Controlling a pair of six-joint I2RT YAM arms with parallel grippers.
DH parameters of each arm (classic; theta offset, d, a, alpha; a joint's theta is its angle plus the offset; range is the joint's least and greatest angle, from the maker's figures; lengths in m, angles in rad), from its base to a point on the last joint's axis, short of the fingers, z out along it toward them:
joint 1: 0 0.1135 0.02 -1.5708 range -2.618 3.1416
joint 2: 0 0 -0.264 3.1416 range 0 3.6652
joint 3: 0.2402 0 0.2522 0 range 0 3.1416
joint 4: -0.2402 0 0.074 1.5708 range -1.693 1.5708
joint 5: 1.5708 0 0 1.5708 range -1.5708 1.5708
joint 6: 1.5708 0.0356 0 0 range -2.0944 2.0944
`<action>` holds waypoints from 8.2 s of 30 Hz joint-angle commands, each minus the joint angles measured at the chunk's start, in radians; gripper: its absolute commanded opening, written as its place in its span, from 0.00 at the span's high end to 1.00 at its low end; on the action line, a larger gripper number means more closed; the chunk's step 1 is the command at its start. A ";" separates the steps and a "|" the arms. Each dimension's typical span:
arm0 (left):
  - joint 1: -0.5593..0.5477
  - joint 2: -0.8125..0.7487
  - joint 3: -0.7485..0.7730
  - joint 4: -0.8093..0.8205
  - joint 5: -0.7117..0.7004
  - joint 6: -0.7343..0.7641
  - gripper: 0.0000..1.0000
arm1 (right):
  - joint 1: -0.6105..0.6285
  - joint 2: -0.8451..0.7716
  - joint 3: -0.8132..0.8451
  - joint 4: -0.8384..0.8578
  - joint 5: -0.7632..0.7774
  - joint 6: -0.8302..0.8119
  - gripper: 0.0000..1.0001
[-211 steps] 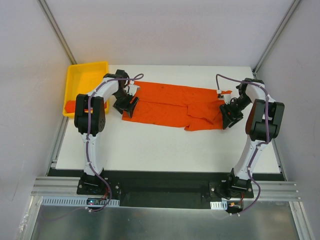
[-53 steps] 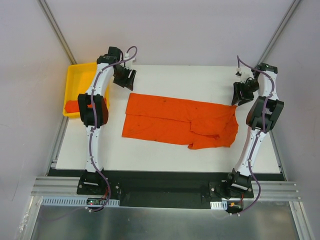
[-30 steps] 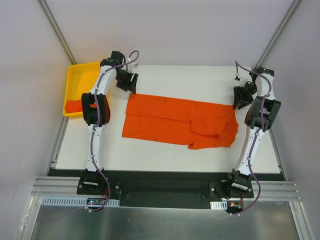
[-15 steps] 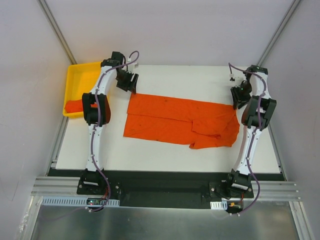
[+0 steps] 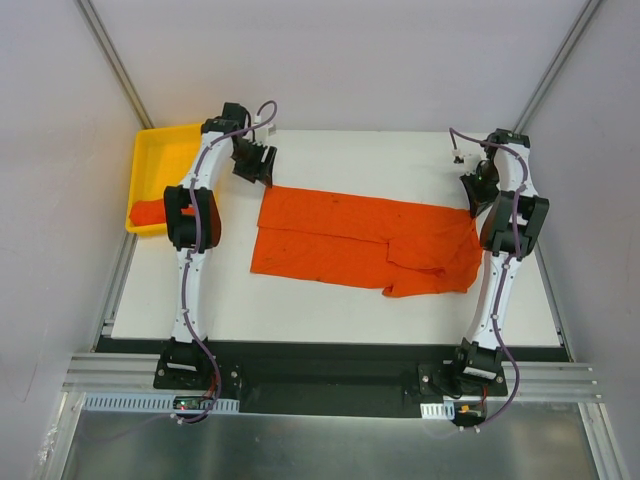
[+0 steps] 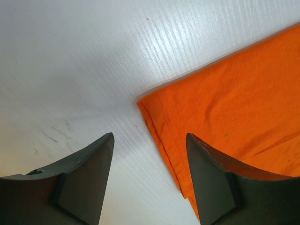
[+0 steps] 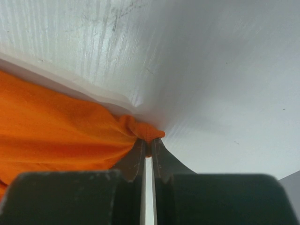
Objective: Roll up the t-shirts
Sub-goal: Move the T-shirt to the center of the board.
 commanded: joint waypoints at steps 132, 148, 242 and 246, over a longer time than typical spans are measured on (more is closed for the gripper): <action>0.093 -0.627 -0.924 0.431 0.042 0.042 1.00 | -0.015 -0.898 -1.060 0.842 -0.187 0.366 0.99; 0.093 -0.262 -0.331 0.442 -0.168 -0.013 0.59 | 0.068 -0.334 -0.316 0.752 0.132 0.258 0.09; -0.113 -0.540 -1.005 -0.028 -0.064 -0.036 0.55 | 0.117 -1.097 -1.630 0.532 -0.165 -0.932 0.99; -0.131 -0.526 -1.006 -0.029 -0.043 -0.036 0.55 | 0.117 -1.083 -1.623 0.543 -0.171 -0.920 0.99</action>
